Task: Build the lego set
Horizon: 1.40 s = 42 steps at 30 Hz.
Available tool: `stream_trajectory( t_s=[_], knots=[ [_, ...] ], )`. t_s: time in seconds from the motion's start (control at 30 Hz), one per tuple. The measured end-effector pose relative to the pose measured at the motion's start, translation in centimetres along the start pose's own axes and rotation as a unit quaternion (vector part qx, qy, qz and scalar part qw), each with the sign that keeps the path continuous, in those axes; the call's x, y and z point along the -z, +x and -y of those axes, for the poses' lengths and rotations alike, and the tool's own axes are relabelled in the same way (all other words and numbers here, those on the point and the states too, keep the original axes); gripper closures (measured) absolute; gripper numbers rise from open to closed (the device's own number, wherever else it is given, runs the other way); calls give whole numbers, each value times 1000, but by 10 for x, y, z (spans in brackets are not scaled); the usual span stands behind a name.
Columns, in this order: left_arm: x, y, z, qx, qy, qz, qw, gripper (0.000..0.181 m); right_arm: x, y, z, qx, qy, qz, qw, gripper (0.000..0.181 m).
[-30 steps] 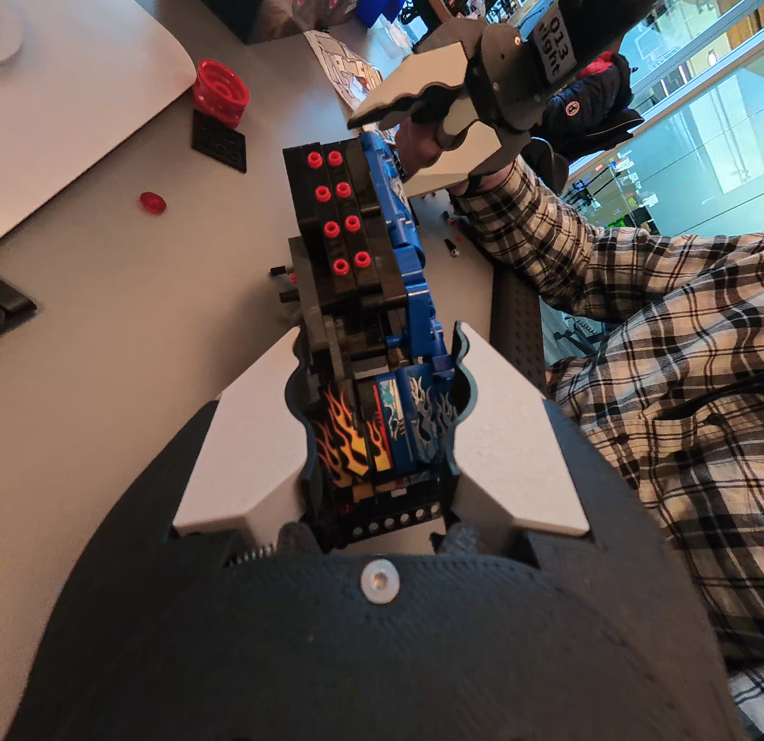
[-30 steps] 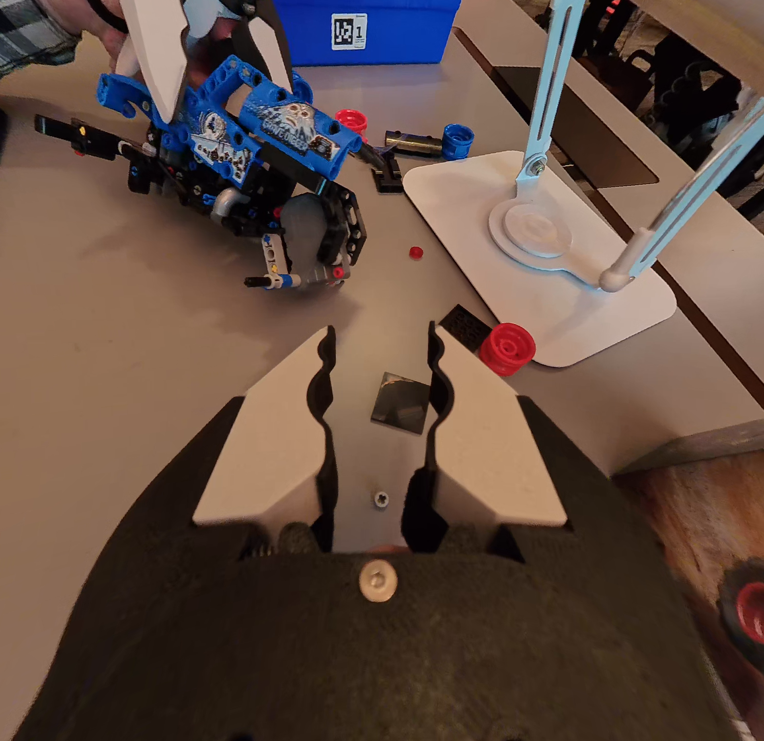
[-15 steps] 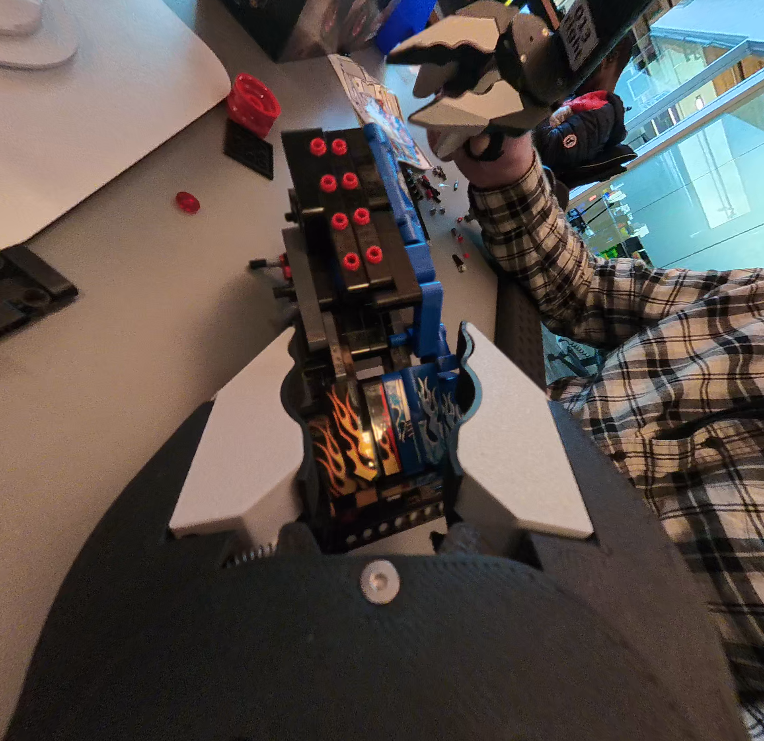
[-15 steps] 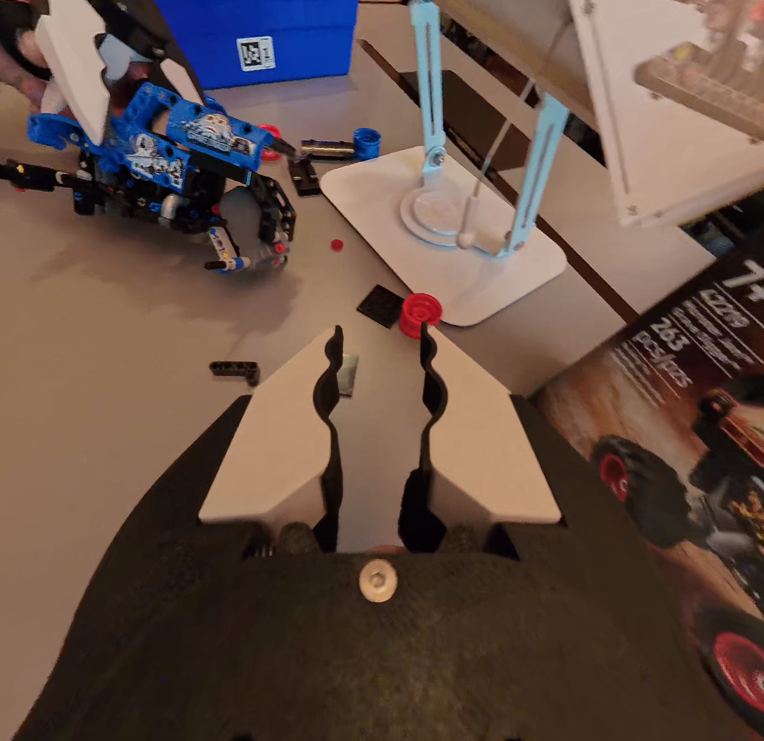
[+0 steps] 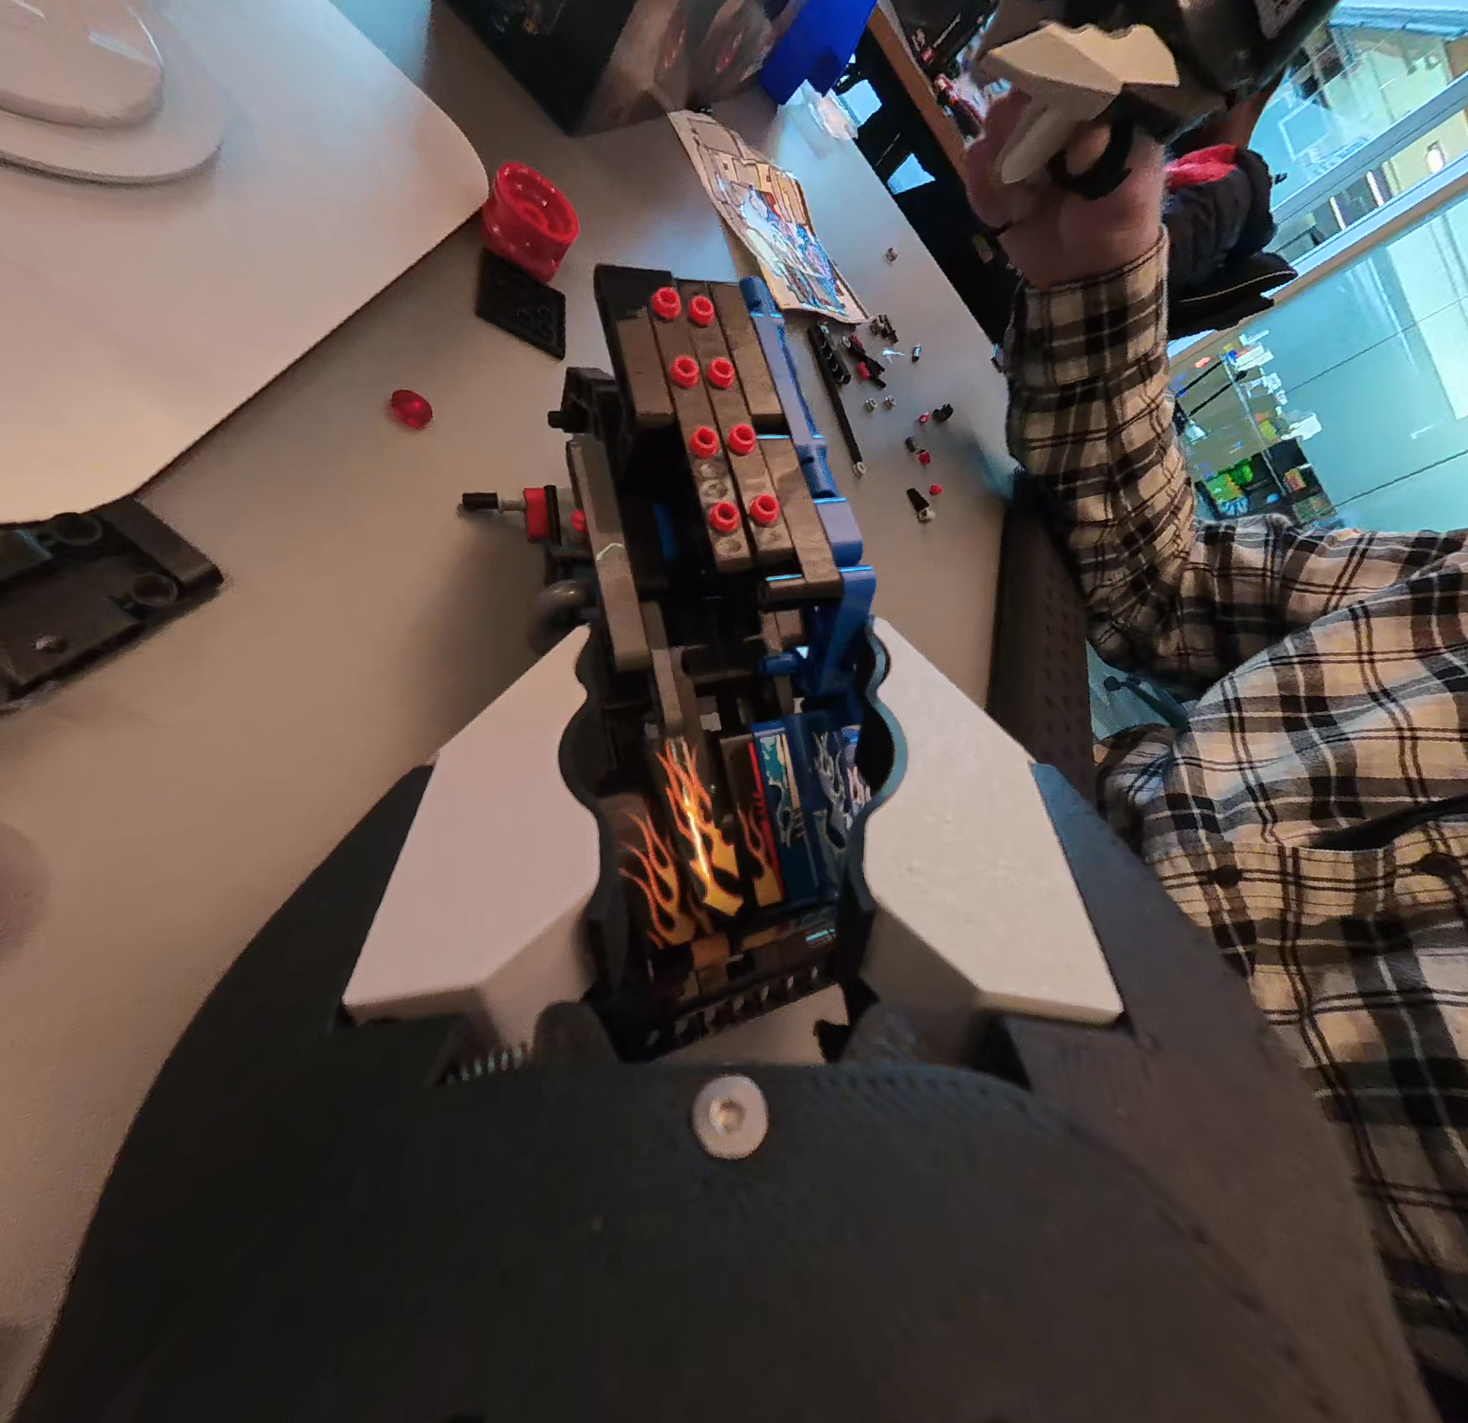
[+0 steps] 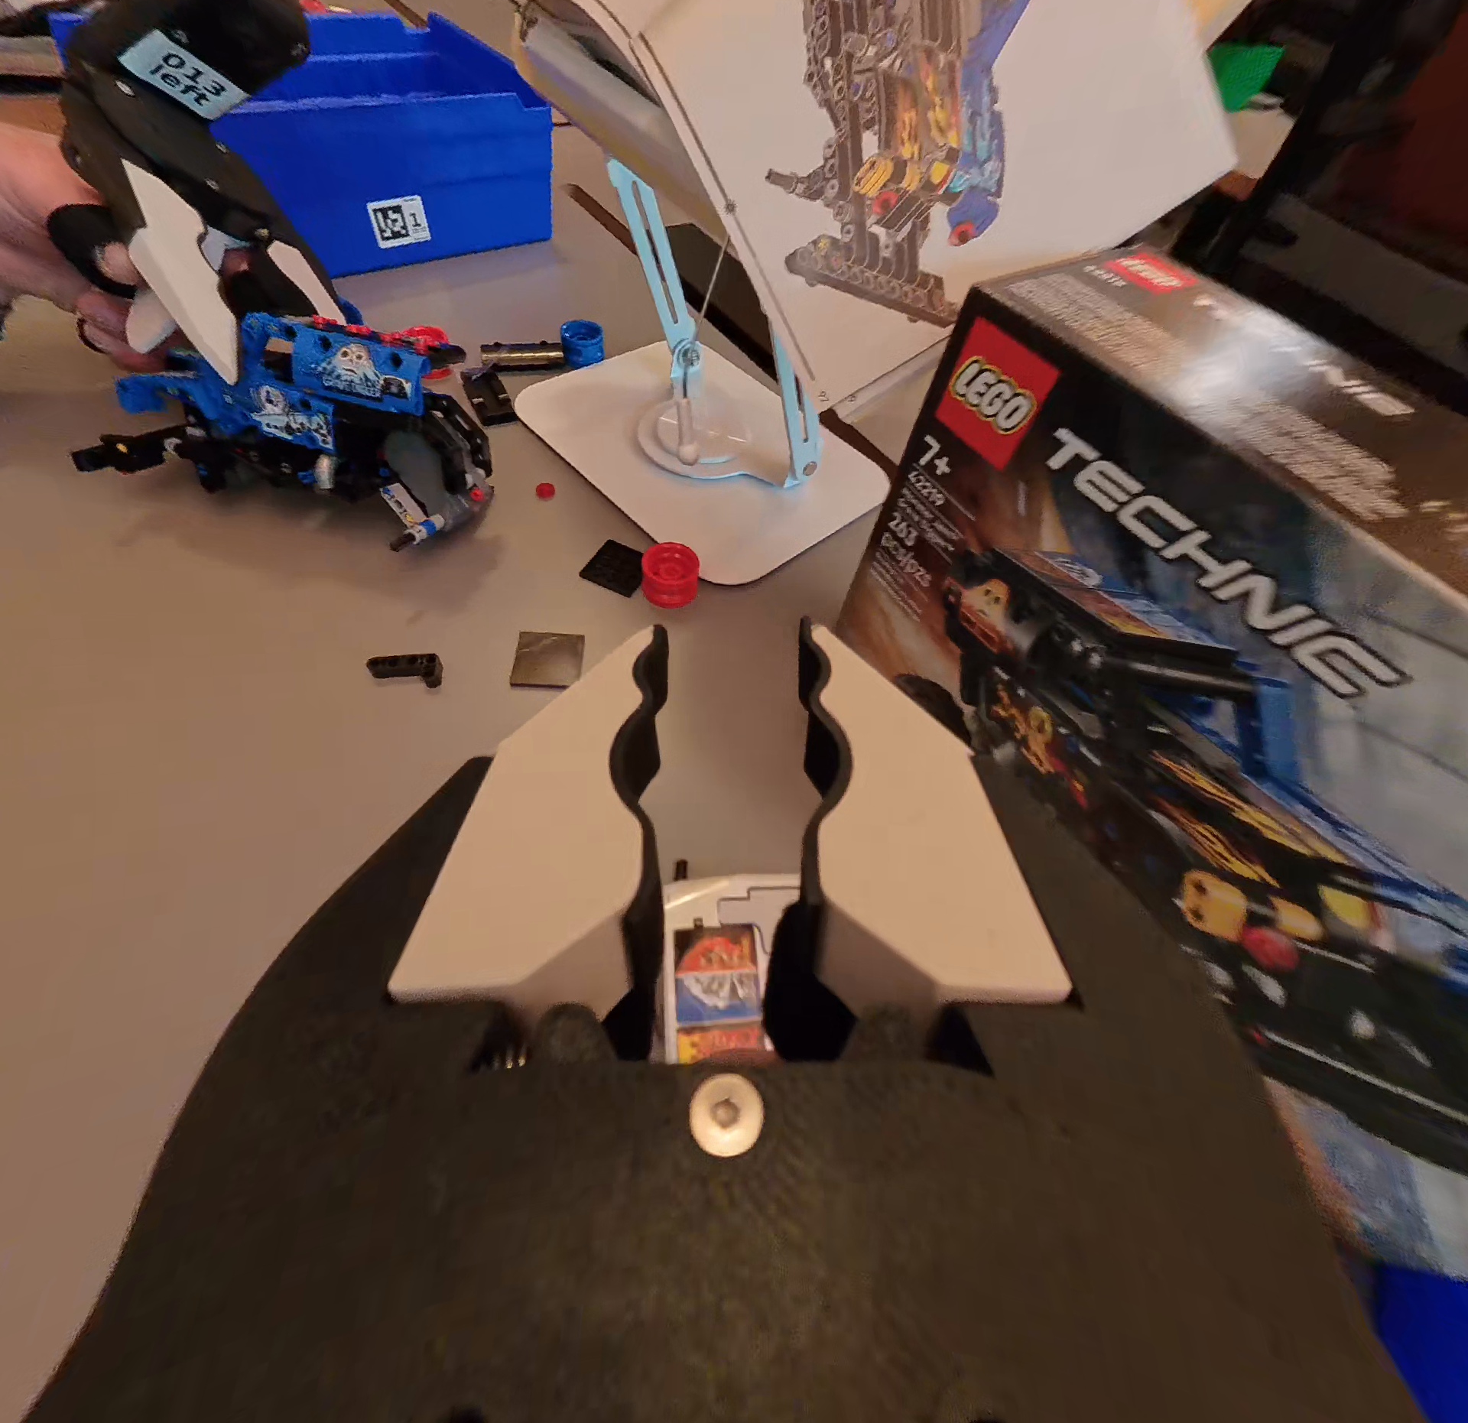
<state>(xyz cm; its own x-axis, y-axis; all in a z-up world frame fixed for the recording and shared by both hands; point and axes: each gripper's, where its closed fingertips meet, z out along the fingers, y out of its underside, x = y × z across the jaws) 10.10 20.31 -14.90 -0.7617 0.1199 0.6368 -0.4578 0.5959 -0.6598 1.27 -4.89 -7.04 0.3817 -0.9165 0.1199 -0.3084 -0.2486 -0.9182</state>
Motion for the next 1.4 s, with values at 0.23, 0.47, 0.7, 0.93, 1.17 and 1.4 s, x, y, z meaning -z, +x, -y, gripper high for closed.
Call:
stream_trajectory(
  t_s=[0.23,0.47,0.7,0.93,1.17,1.4],
  knots=[
    [-3,4,-3,-7,-11,-2,1000,121,40,13,-15,-16,-8,-34,999,152],
    [-8,8,-4,-11,-17,-4,1000,120,28,6,-117,-27,-205,-12,978,137],
    [-13,12,-10,-10,-29,-22,999,119,15,-11,-158,-46,-283,47,957,136],
    [-13,12,-11,-9,-29,-27,999,118,17,-9,-158,-62,-274,53,958,164],
    [-13,12,-11,-8,-29,-29,999,118,24,-3,-148,-93,-238,61,965,180],
    [-13,12,-10,-7,-28,-31,999,118,45,14,-107,-134,-134,48,981,181]
  ],
)
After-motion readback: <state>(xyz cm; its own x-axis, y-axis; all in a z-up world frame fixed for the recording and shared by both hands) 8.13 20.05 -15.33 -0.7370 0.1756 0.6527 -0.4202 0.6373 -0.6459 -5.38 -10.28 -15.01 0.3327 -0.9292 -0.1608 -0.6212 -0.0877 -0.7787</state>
